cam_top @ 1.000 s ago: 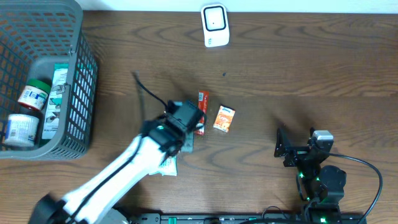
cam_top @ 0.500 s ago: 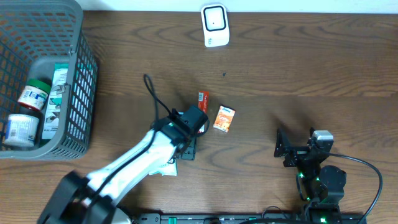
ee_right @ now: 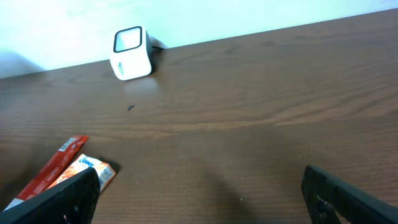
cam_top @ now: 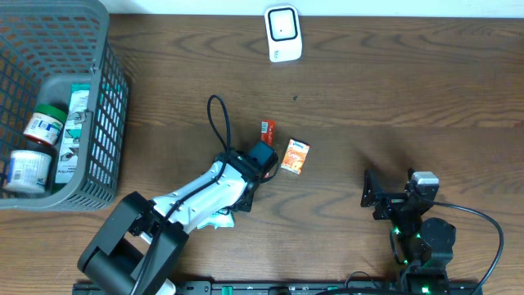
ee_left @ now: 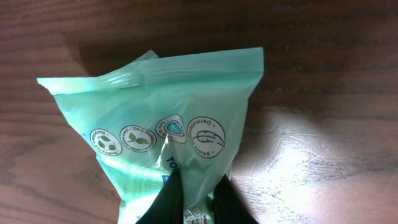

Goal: Scan the item barcode

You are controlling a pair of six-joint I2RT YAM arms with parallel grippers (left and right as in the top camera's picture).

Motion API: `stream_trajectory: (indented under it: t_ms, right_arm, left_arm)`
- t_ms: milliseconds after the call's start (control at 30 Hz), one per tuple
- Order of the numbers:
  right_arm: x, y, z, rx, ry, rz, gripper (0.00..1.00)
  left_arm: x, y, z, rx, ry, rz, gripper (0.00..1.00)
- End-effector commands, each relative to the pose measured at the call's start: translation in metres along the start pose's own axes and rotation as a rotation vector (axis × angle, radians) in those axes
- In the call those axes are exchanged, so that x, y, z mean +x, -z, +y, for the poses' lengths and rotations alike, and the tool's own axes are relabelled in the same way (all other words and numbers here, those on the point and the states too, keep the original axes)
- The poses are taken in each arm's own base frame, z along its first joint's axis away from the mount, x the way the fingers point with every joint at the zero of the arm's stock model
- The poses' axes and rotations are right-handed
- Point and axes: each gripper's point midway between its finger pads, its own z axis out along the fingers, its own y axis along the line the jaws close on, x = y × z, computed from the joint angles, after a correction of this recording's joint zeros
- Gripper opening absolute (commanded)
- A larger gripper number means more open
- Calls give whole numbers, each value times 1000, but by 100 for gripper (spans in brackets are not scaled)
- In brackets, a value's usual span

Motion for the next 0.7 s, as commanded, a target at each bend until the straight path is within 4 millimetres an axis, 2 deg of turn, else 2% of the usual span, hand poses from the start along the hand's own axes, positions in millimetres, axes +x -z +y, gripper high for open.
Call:
stream_trajectory:
  t_ms: [0, 167, 267, 367, 467, 500, 567, 667]
  right_arm:
    - [0, 0, -2, 3, -17, -1, 99]
    - [0, 0, -2, 3, -17, -1, 99]
    - [0, 0, -2, 3, -17, 0, 99]
    - [1, 0, -2, 4, -18, 4, 99]
    - [3, 0, -2, 5, -18, 10, 99]
    - [3, 0, -2, 5, -19, 10, 99]
    - [3, 0, -2, 5, -19, 10, 99]
    - [3, 0, -2, 5, -19, 10, 99]
  left_arm:
    - [3, 2, -9, 52, -28, 30, 7]
    - [-31, 61, -12, 158, 14, -151, 7]
    - [-53, 105, -10, 294, 79, -274, 7]
    - [-67, 131, -6, 479, 147, -322, 7]
    - [-67, 134, 0, 628, 198, -256, 7]
    - [-64, 128, 5, 620, 207, -229, 13]
    - [-57, 115, 9, 589, 180, -190, 38]
    - [-43, 93, 3, 548, 156, -116, 59]
